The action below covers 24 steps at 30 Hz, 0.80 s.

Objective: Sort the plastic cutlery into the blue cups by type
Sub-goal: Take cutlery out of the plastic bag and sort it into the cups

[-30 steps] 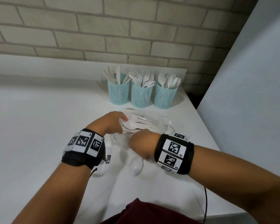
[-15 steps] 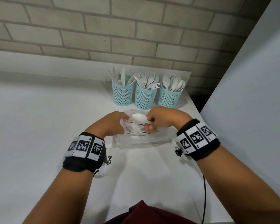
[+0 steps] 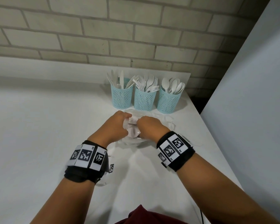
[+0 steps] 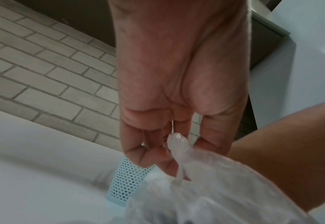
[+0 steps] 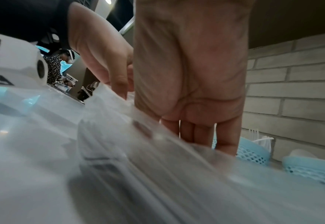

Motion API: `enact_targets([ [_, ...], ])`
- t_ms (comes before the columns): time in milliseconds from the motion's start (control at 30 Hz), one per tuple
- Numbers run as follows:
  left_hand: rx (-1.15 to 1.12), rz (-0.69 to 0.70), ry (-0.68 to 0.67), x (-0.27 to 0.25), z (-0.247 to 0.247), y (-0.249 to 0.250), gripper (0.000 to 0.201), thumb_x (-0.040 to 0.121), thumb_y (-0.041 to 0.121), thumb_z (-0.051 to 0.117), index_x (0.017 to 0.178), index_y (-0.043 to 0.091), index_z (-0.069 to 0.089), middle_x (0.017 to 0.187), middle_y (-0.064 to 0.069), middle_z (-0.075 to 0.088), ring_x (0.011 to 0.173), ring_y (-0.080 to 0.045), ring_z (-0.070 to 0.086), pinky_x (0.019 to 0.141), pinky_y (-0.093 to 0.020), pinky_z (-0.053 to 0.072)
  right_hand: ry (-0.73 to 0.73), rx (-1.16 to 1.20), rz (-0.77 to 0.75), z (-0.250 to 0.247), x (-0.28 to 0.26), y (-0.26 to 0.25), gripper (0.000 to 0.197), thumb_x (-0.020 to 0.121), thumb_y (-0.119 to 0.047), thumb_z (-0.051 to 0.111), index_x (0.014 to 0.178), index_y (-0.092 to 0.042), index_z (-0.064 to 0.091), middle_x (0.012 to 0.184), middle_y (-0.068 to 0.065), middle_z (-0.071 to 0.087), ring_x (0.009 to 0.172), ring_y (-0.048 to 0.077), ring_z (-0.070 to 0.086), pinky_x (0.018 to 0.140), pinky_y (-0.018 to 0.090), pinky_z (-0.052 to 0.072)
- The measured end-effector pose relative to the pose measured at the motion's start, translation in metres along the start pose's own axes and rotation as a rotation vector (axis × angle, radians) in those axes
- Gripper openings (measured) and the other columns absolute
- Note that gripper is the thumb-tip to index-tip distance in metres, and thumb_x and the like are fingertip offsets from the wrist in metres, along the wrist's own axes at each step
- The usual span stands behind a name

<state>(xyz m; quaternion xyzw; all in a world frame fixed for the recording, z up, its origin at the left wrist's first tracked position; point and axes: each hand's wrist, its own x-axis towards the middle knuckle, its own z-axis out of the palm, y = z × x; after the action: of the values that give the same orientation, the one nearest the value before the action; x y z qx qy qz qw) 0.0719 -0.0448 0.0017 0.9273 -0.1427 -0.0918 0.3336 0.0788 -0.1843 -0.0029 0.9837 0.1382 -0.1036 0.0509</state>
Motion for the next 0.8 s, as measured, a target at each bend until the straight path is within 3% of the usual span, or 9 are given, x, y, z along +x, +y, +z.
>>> enact_targets([
  [133, -0.012, 0.011, -0.008, -0.001, 0.003, 0.002, 0.064, 0.08, -0.006, 0.053, 0.138, 0.016, 0.042, 0.139, -0.002, 0.04, 0.126, -0.019, 0.043, 0.097, -0.025, 0.038, -0.031, -0.008, 0.035, -0.001, -0.002, -0.006, 0.029, 0.094, -0.021, 0.05, 0.12, -0.008, 0.056, 0.123, 0.007, 0.057, 0.113, 0.026, 0.055, 0.087, 0.032, 0.043],
  [300, -0.045, 0.018, -0.014, -0.004, 0.002, 0.006, 0.064, 0.08, -0.006, 0.052, 0.138, 0.017, 0.041, 0.139, 0.0, 0.04, 0.127, -0.018, 0.042, 0.097, -0.025, 0.037, -0.029, -0.058, 0.046, -0.003, -0.004, -0.005, 0.036, 0.09, -0.032, 0.055, 0.119, -0.01, 0.055, 0.123, 0.008, 0.056, 0.117, 0.026, 0.048, 0.09, 0.034, 0.041],
  [433, -0.019, 0.03, -0.069, -0.009, -0.003, 0.008, 0.062, 0.082, -0.004, 0.051, 0.139, 0.018, 0.04, 0.14, 0.001, 0.038, 0.125, -0.017, 0.043, 0.09, -0.02, 0.036, -0.083, 0.013, 0.075, 0.0, -0.009, -0.01, 0.034, 0.095, -0.025, 0.044, 0.122, -0.007, 0.053, 0.126, 0.01, 0.055, 0.117, 0.027, 0.051, 0.094, 0.034, 0.041],
  [533, 0.04, 0.048, -0.148, -0.012, -0.004, 0.011, 0.061, 0.083, -0.002, 0.053, 0.14, 0.017, 0.04, 0.142, 0.001, 0.036, 0.128, -0.017, 0.041, 0.092, -0.018, 0.033, -0.129, 0.012, 0.065, 0.002, -0.015, -0.012, 0.032, 0.097, -0.02, 0.04, 0.124, -0.007, 0.052, 0.126, 0.008, 0.056, 0.116, 0.027, 0.054, 0.096, 0.036, 0.041],
  [633, 0.08, 0.037, -0.178, -0.015, -0.005, 0.014, 0.061, 0.085, 0.0, 0.052, 0.141, 0.017, 0.037, 0.144, 0.001, 0.034, 0.132, -0.016, 0.037, 0.095, -0.018, 0.031, -0.142, 0.04, 0.041, 0.0, -0.021, -0.011, 0.03, 0.095, -0.023, 0.044, 0.121, -0.012, 0.054, 0.12, 0.005, 0.059, 0.113, 0.027, 0.055, 0.092, 0.037, 0.042],
  [733, 0.083, 0.005, -0.17, -0.017, -0.009, 0.014, 0.06, 0.086, 0.003, 0.052, 0.142, 0.018, 0.035, 0.144, 0.001, 0.033, 0.128, -0.017, 0.04, 0.087, -0.017, 0.033, -0.116, 0.098, 0.006, 0.0, -0.023, -0.003, 0.033, 0.088, -0.026, 0.058, 0.119, -0.015, 0.056, 0.115, 0.005, 0.061, 0.106, 0.027, 0.058, 0.081, 0.034, 0.044],
  [800, 0.088, -0.014, -0.16, -0.018, -0.011, 0.012, 0.06, 0.087, 0.007, 0.055, 0.142, 0.019, 0.035, 0.144, 0.001, 0.033, 0.126, -0.017, 0.042, 0.087, -0.018, 0.034, -0.08, 0.156, 0.015, -0.002, -0.022, 0.004, 0.025, 0.084, -0.025, 0.063, 0.105, -0.012, 0.059, 0.104, 0.005, 0.062, 0.094, 0.026, 0.058, 0.07, 0.029, 0.04],
])
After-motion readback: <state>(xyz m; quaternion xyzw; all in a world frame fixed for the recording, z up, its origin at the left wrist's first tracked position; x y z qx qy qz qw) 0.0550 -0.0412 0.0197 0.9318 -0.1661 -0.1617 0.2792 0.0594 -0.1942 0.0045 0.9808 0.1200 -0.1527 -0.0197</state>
